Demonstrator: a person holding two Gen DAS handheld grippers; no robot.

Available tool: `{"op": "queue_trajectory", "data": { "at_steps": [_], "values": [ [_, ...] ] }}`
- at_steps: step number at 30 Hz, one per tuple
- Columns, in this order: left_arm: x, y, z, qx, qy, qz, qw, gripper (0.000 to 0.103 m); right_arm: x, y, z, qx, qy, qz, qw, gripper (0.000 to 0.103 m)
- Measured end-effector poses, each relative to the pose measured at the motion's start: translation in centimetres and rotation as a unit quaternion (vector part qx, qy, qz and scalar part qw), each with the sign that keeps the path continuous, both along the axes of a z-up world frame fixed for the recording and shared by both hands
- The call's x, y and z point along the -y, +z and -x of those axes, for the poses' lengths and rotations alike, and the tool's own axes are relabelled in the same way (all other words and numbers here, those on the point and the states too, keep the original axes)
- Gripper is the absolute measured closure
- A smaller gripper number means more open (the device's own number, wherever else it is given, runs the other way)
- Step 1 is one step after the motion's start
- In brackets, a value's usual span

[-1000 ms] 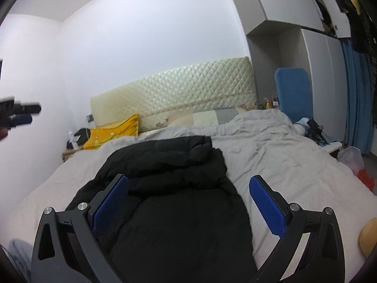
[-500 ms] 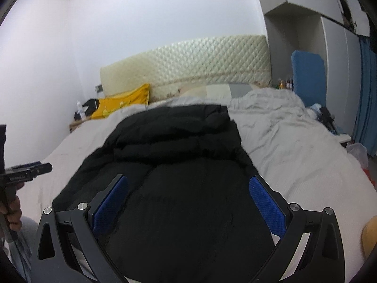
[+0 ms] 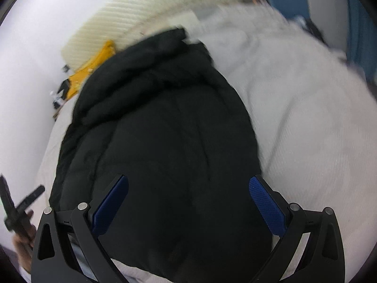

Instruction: Fold large clothes

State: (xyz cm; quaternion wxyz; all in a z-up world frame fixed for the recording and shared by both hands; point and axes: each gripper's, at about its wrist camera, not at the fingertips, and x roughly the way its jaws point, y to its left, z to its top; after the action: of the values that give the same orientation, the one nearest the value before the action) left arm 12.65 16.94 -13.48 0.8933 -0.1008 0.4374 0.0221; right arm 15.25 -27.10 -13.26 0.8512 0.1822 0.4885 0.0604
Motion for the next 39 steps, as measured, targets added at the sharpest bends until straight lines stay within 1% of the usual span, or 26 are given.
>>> {"op": "queue_trajectory", "data": {
  "at_steps": [2, 6, 8, 9, 11, 13, 14, 15, 17, 18, 20, 22, 25, 26, 28, 30, 32, 34, 35, 36, 38, 39],
  "values": [
    [0.0, -0.2, -0.2, -0.006, 0.001, 0.0, 1.0, 0.02, 1.1, -1.5, -0.5, -0.039, -0.01, -0.034, 0.999, 0.0],
    [-0.5, -1.1, -0.9, -0.03, 0.003, 0.015, 0.9994, 0.02, 2.8, -3.7, -0.9, -0.089, -0.036, -0.081, 0.992, 0.0],
    [-1.1, -1.3, -1.1, -0.048, 0.007, 0.027, 0.9985, 0.02, 4.1, -4.9, -0.9, -0.113, -0.063, -0.103, 0.986, 0.0],
    [-1.5, -1.5, -1.3, -0.06, 0.01, 0.036, 0.9975, 0.02, 4.6, -5.3, -0.9, -0.121, -0.072, -0.11, 0.984, 0.0],
    [-2.8, -1.9, -1.9, -0.092, 0.021, 0.066, 0.9934, 0.02, 5.5, -6.5, -0.8, -0.139, -0.09, -0.14, 0.976, 0.002],
    [-4.1, -2.1, -2.4, -0.115, 0.028, 0.084, 0.9894, 0.02, 5.7, -7.1, -0.7, -0.147, -0.087, -0.169, 0.971, 0.008],
    [-4.6, -2.1, -2.6, -0.122, 0.032, 0.085, 0.9884, 0.02, 5.6, -7.3, -0.7, -0.148, -0.08, -0.182, 0.969, 0.009],
    [-5.2, -2.1, -2.8, -0.129, 0.036, 0.08, 0.9877, 0.02, 5.5, -7.1, -1.0, -0.148, -0.073, -0.187, 0.968, 0.012],
    [-6.6, -2.6, -3.5, -0.153, 0.045, 0.077, 0.9842, 0.02, 4.6, -6.8, -1.2, -0.14, -0.042, -0.207, 0.967, 0.013],
    [-7.1, -2.9, -3.6, -0.161, 0.048, 0.083, 0.9823, 0.02, 4.4, -6.7, -1.3, -0.135, -0.031, -0.212, 0.967, 0.013],
    [-7.9, -3.7, -4.0, -0.18, 0.053, 0.095, 0.9776, 0.02, 3.6, -5.8, -1.2, -0.103, -0.001, -0.242, 0.965, 0.013],
    [-8.6, -5.2, -4.6, -0.212, 0.059, 0.111, 0.9691, 0.02, 3.1, -4.6, -0.9, -0.075, 0.024, -0.261, 0.962, 0.013],
    [-8.7, -6.9, -5.5, -0.244, 0.051, 0.14, 0.9584, 0.02, 2.9, -3.0, -0.3, -0.036, 0.051, -0.291, 0.955, 0.013],
    [-8.6, -7.3, -5.9, -0.252, 0.049, 0.142, 0.956, 0.02, 3.0, -2.6, -0.1, -0.025, 0.055, -0.293, 0.954, 0.013],
    [-8.4, -7.9, -6.3, -0.26, 0.047, 0.146, 0.9532, 0.02, 3.2, -2.7, 0.0, -0.025, 0.046, -0.28, 0.959, 0.011],
    [-8.0, -8.5, -6.9, -0.269, 0.043, 0.151, 0.9503, 0.02, 3.6, -3.7, -0.1, -0.046, 0.017, -0.266, 0.963, 0.011],
    [-7.8, -9.1, -7.4, -0.277, 0.035, 0.16, 0.9468, 0.02, 4.3, -5.2, -0.5, -0.076, -0.019, -0.248, 0.966, 0.011],
    [-7.2, -9.5, -7.7, -0.278, 0.028, 0.169, 0.9452, 0.02, 5.5, -6.2, -0.5, -0.096, -0.063, -0.24, 0.964, 0.011],
    [-7.1, -9.5, -7.8, -0.276, 0.026, 0.171, 0.9455, 0.02, 6.4, -6.6, -0.3, -0.103, -0.094, -0.222, 0.965, 0.011],
    [-7.0, -9.5, -7.9, -0.273, 0.023, 0.173, 0.9459, 0.02, 6.9, -6.9, -0.1, -0.107, -0.113, -0.212, 0.965, 0.009],
    [-6.5, -9.5, -8.3, -0.27, 0.018, 0.178, 0.9461, 0.02, 7.8, -7.8, 0.1, -0.123, -0.14, -0.22, 0.958, 0.009],
    [-6.3, -9.5, -8.4, -0.27, 0.016, 0.182, 0.9454, 0.021, 7.8, -8.1, 0.3, -0.132, -0.144, -0.224, 0.955, 0.009]
  ]
}}
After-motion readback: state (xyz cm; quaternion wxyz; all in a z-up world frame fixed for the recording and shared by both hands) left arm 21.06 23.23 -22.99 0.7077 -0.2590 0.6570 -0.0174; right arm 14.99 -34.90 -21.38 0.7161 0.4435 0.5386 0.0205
